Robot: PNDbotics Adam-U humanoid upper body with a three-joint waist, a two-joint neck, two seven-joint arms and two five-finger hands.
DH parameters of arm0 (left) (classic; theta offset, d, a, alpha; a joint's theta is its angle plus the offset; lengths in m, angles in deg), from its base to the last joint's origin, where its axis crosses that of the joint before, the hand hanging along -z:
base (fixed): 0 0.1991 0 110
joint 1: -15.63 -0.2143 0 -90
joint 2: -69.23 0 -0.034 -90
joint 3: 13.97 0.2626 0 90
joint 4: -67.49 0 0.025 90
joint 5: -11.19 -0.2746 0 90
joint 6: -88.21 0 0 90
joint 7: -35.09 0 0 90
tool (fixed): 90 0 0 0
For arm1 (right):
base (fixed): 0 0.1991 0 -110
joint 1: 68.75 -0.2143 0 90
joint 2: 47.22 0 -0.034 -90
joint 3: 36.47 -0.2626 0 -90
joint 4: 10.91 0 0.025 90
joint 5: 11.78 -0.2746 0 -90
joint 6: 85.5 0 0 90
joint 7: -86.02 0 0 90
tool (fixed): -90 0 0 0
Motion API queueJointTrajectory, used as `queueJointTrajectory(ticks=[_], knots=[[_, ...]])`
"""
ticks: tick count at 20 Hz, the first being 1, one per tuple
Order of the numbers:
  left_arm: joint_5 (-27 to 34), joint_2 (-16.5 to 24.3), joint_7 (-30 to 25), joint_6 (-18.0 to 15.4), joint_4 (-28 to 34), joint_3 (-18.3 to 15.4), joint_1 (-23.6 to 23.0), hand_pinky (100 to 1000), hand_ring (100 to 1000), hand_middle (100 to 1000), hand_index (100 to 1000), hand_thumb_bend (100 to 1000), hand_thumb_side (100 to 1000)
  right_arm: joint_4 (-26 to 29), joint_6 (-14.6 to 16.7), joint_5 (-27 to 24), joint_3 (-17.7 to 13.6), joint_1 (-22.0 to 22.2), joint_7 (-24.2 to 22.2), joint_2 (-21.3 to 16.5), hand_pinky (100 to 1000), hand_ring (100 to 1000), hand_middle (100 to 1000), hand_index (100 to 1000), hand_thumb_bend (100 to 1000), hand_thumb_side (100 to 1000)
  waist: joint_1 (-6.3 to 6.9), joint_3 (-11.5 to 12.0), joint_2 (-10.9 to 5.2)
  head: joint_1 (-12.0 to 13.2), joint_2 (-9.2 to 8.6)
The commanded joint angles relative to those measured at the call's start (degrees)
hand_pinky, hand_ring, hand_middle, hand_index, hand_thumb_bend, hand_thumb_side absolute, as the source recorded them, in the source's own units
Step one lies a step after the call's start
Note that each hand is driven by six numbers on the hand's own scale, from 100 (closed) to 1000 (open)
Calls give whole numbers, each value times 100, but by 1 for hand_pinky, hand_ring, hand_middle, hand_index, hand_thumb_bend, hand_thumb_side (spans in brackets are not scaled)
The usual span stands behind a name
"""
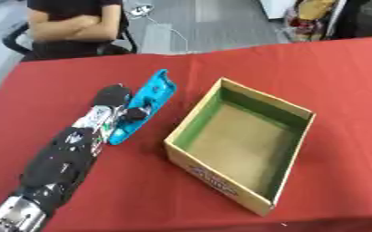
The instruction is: Pick up objects on the table and place them in the box.
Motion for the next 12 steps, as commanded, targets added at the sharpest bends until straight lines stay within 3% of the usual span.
queueJointTrajectory(ticks=[1,12], knots=[[37,91,31,-1,119,-76,88,100,100,100,171,253,780,86,7,-18,-14,-88,-19,-48,592,810,826,1000,452,952,-20,9,-55,31,-7],[624,214,656,420,1535,-268,-26,100,100,100,161,182,779,80,6,-17,-15,-74,-18,-52,592,810,826,1000,453,951,-19,27,-67,24,-7]])
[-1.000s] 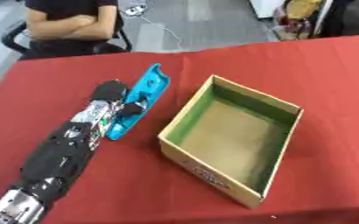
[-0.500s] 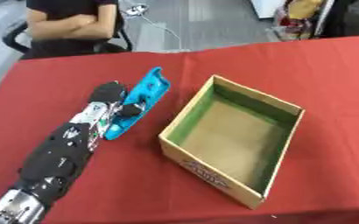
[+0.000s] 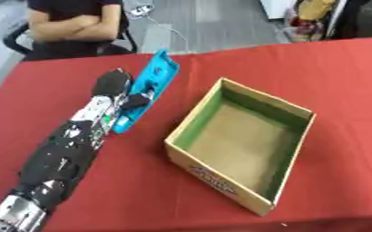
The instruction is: Pick up objects on the table and place them in the box.
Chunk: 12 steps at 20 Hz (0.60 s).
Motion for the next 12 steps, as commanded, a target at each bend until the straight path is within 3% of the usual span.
queueJointTrajectory(ticks=[1,12], knots=[[262,201,126,107,501,-77,42,100,100,100,161,179,781,80,6,-16,-14,-74,-18,-51,592,810,826,1000,453,952,-20,10,-68,25,-7],[491,220,65,208,823,-18,18,100,100,100,160,173,782,84,5,-12,-23,-79,-8,-52,593,810,826,1000,453,952,-19,4,-70,22,-7]])
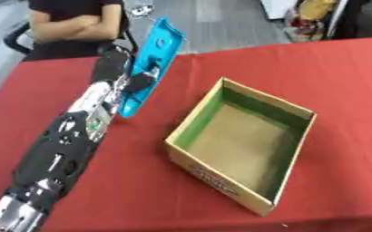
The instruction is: Pick up objects on the table and place them in the box.
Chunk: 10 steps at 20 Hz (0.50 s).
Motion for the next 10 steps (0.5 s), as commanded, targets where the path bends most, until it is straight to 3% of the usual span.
queueJointTrajectory(ticks=[1,10], knots=[[22,168,-10,22,147,-26,88,100,100,100,160,172,782,85,5,-12,-23,-78,-9,-52,593,810,826,1000,453,952,-19,1,-70,23,-7],[111,140,59,2,338,-39,90,100,100,100,159,167,785,89,3,-10,-23,-81,-5,-51,593,810,826,1000,453,953,-21,-6,-69,28,-7]])
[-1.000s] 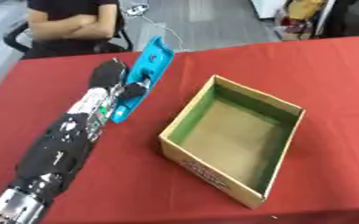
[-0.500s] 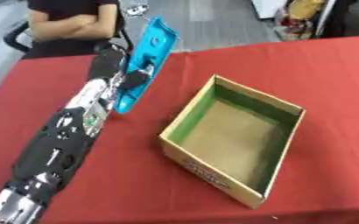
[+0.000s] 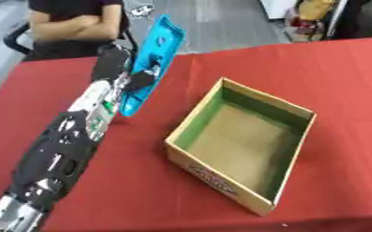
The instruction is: Pick up objects on the table and place them in the box.
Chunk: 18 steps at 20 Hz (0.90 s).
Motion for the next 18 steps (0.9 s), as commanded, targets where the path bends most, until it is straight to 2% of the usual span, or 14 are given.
queueJointTrajectory(ticks=[1,5,9,10,11,18], knots=[[114,135,98,-30,298,-35,96,100,100,100,157,167,785,88,3,-10,-24,-81,-5,-52,593,810,826,1000,452,952,-21,-2,-67,29,-7],[329,135,210,-133,952,49,133,100,100,100,157,174,778,86,2,-10,-24,-81,-6,-57,593,810,826,1000,453,953,-22,-4,-64,46,-7],[403,165,79,-238,1635,240,186,100,100,100,159,182,770,82,4,-9,-12,-84,-17,-57,593,810,826,1000,453,954,-19,-11,-76,68,-7],[405,171,13,-257,1770,284,195,100,100,100,160,243,831,83,5,-9,-11,-86,-19,-55,593,810,826,1000,453,954,-19,-13,-78,68,-7],[400,177,-56,-274,1887,323,205,100,100,100,161,185,768,83,5,-9,-11,-87,-20,-54,593,810,826,1000,453,955,-17,-16,-80,71,-7],[325,174,-537,-384,2288,593,311,100,100,100,163,185,768,89,5,-5,-7,-94,-23,-50,593,810,826,1000,452,955,-8,-35,-81,82,-7]])
